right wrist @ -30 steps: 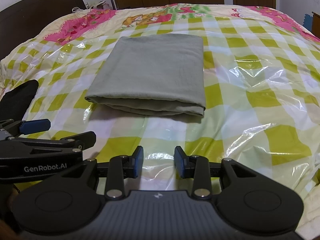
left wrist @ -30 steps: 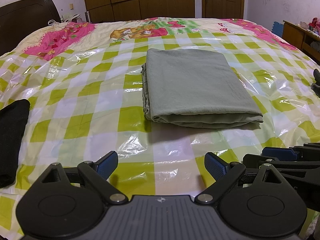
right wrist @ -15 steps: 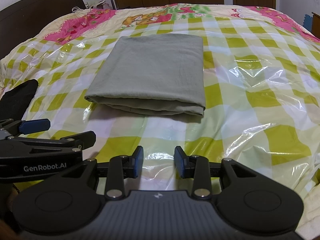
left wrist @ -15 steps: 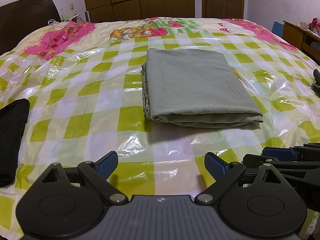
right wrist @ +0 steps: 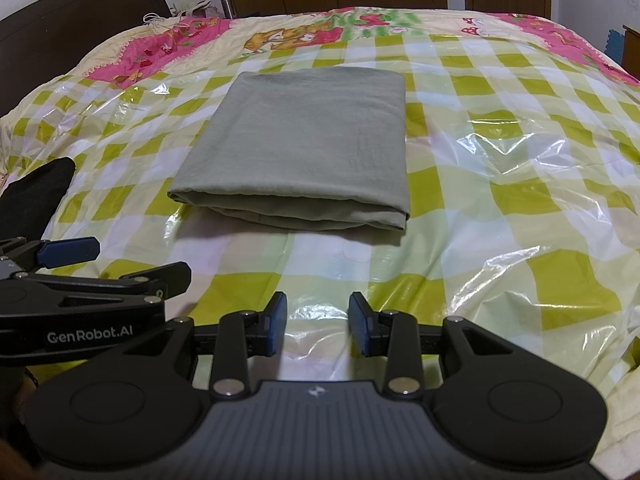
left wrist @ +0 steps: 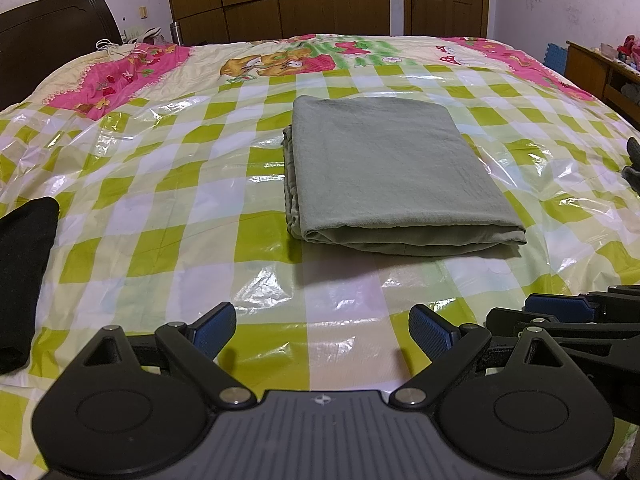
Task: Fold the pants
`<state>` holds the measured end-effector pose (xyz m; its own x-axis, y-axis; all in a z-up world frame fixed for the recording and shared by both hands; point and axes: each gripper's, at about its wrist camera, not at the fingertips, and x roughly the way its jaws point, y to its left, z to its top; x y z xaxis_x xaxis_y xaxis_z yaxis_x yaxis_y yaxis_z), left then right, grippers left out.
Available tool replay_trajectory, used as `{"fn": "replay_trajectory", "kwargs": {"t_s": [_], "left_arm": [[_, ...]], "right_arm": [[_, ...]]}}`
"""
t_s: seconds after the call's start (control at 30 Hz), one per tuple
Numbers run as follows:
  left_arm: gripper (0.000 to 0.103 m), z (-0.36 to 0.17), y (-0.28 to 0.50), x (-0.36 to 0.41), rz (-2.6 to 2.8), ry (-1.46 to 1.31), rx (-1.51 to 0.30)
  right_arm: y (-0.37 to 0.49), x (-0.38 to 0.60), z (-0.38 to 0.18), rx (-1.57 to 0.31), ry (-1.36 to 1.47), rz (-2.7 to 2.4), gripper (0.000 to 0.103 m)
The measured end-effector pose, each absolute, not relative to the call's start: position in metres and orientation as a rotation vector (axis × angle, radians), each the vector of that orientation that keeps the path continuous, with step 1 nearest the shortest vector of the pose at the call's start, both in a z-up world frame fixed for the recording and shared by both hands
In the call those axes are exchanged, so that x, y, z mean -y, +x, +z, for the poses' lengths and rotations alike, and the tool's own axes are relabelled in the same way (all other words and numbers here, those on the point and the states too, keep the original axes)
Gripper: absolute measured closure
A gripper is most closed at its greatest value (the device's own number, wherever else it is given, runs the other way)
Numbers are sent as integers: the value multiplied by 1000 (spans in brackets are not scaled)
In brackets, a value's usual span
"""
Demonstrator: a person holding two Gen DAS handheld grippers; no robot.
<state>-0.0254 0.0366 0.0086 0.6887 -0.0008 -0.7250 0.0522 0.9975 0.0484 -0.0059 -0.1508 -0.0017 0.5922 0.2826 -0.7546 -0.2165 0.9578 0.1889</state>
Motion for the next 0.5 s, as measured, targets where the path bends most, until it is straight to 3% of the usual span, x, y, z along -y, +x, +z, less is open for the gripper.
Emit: {"fn": "replay_trajectory", "kwargs": {"t_s": [0.5], "left_arm": [[0, 6, -26, -36, -29, 70, -807]], "right_arm": [[-6, 151, -2, -891, 77, 289, 68]]}}
